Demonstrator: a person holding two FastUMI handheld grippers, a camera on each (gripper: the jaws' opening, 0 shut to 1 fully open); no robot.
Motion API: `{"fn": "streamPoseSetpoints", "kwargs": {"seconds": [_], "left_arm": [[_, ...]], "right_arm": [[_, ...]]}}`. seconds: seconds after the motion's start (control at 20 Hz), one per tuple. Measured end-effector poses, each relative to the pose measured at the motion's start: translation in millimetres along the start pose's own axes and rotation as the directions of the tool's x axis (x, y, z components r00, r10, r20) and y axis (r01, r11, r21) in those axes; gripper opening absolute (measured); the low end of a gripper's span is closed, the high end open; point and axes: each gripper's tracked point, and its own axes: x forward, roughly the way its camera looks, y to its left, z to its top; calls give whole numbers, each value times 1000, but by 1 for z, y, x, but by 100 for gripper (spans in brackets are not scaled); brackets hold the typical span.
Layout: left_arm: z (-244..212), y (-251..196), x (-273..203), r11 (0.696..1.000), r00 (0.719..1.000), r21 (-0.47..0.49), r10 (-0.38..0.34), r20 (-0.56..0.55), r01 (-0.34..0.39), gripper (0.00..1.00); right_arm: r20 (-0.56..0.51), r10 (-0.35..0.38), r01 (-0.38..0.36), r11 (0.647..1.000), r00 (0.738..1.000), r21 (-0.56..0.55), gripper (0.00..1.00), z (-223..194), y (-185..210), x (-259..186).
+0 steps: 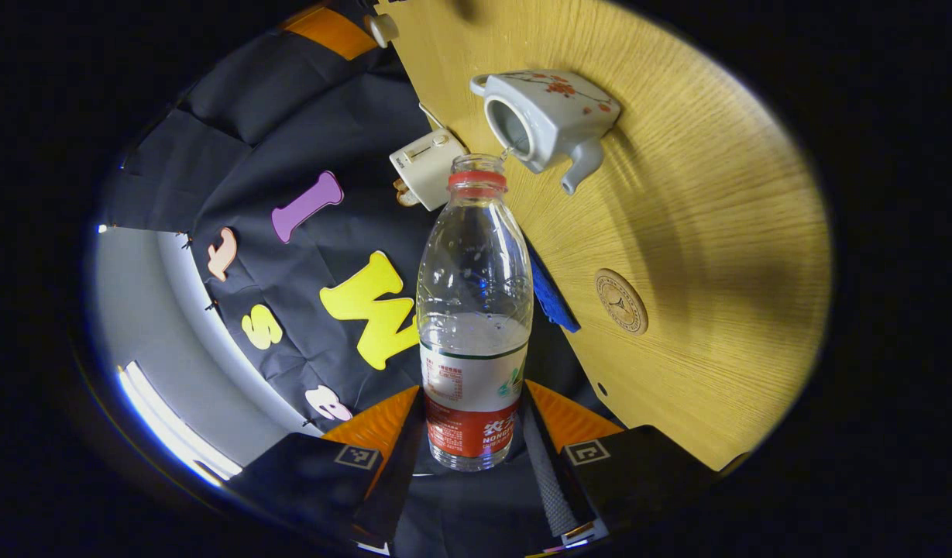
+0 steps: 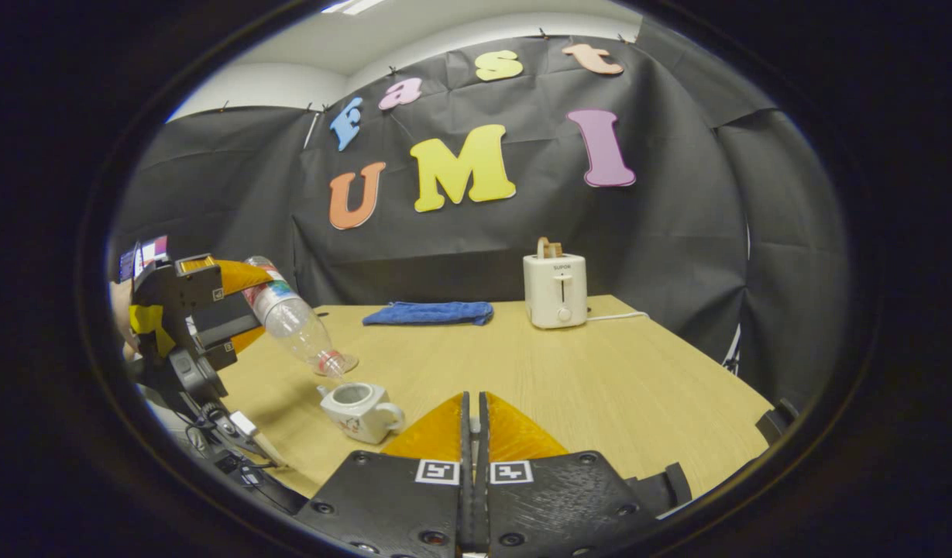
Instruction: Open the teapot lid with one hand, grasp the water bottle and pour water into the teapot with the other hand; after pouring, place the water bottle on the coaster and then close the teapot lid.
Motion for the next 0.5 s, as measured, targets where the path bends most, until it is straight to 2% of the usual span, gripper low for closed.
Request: {"fn": "streamPoseSetpoints", "kwargs": {"seconds": [0.15,0.2,0.4,0.45,0.5], "left_arm": [[0,6,2,1000,1000,14,2,0,-2,71],[0,9,4,1000,1000,22,1,4,-1,75],[-3,15,5,1000,1000,21,9,2,-9,71],[-3,16,6,1000,1000,24,10,3,-10,75],[-3,15,6,1000,1000,23,9,2,-9,71]], "right_arm": [[-1,0,0,1000,1000,6,0,-2,-1,0],[-1,0,0,1000,1000,6,0,-2,-1,-1],[0,-3,3,1000,1000,8,0,-1,-3,0],[2,-2,2,1000,1000,8,0,-1,-2,-1],[2,-2,2,1000,1000,7,0,-1,-2,-2]]}}
